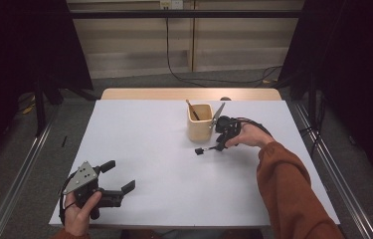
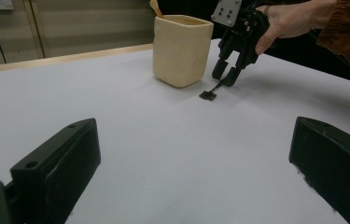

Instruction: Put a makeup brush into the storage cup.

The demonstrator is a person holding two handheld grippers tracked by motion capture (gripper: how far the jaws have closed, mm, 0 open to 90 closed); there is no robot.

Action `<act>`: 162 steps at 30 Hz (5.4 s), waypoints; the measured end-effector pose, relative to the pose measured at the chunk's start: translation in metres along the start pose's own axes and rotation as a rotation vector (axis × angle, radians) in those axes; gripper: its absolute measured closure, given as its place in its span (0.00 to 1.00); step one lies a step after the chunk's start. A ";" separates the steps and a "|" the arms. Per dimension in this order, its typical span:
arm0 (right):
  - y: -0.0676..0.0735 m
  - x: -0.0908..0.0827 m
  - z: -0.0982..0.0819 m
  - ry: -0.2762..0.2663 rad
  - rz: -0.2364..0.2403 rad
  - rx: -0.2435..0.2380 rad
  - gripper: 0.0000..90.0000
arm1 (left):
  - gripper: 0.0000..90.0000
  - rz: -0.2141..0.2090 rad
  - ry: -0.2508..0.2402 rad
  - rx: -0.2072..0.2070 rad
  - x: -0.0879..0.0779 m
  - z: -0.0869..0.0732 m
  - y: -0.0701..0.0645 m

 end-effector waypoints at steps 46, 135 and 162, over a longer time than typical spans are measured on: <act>0.008 -0.001 0.000 0.011 0.050 -0.030 0.96 | 0.02 0.002 0.002 -0.001 -0.001 -0.001 0.001; 0.046 -0.041 -0.054 -0.431 0.038 0.147 0.96 | 0.02 0.019 -0.009 -0.014 -0.001 0.000 0.005; 0.048 -0.054 -0.066 -0.705 -0.043 0.302 0.96 | 0.02 0.020 -0.001 -0.011 -0.001 0.000 0.005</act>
Point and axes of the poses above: each handheld gripper's, and its own axes: x roughly forward along the jaws, z roughly out of its top, y roughly to its left, the point moved 3 cm from there along x, roughly forward along the jaws, and after that the axes turned 13 degrees about y, right-handed, at the moved point
